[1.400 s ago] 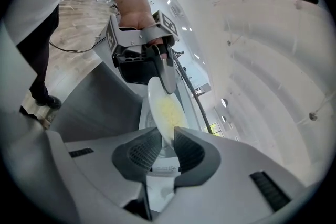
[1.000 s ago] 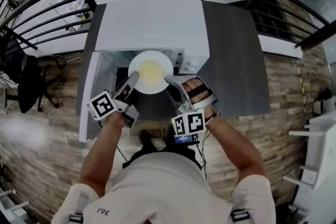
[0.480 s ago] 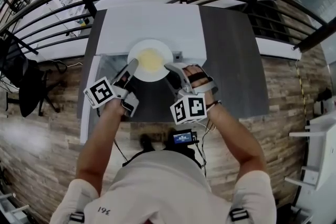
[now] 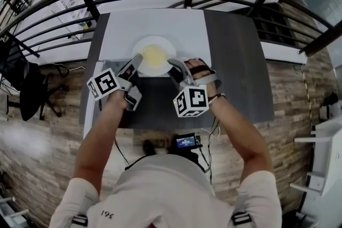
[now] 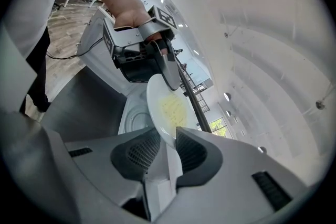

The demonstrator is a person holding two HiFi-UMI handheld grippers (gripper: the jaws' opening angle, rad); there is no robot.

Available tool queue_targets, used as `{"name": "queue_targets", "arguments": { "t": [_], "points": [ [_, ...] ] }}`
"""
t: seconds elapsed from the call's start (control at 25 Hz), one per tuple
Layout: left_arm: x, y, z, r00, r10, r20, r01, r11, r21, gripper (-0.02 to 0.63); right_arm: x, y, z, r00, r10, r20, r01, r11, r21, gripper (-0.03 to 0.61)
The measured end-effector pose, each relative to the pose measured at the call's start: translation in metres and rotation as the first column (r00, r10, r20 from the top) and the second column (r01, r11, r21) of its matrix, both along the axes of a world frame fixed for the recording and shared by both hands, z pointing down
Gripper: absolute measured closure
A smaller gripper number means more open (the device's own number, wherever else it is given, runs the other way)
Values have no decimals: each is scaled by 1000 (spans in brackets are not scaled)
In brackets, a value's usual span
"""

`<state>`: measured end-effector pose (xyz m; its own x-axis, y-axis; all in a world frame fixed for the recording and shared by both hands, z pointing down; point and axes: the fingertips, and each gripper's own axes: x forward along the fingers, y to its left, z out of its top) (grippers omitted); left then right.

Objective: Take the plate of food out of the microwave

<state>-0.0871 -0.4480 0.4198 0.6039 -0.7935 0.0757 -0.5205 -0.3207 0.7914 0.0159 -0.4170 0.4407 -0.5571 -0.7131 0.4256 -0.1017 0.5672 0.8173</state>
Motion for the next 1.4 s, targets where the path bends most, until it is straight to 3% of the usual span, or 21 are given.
{"name": "queue_targets", "arguments": {
  "t": [0.28, 0.6, 0.8, 1.0, 1.2, 1.4],
  "points": [
    [1, -21, 17, 999, 38, -32, -40, 998, -39, 549, -4, -18, 16, 998, 21, -52, -23, 999, -37, 503],
    [9, -25, 10, 994, 107, -9, -108, 993, -57, 548, 3, -25, 16, 997, 43, -58, -47, 996, -79, 503],
    [9, -21, 9, 989, 149, -10, -149, 987, -54, 503, 4, -34, 12, 996, 74, -56, -79, 992, -96, 505],
    [0, -11, 11, 990, 139, -7, -139, 990, -36, 497, 3, -39, 17, 993, 86, -82, -93, 991, -95, 503],
    [-4, 1, 13, 992, 118, 48, -116, 992, -43, 497, 2, -41, 19, 992, 83, -100, -94, 989, -110, 503],
    [7, 13, 7, 988, 137, 75, -134, 990, -44, 497, 4, -40, 19, 983, 83, -165, -110, 980, -167, 503]
  ]
}}
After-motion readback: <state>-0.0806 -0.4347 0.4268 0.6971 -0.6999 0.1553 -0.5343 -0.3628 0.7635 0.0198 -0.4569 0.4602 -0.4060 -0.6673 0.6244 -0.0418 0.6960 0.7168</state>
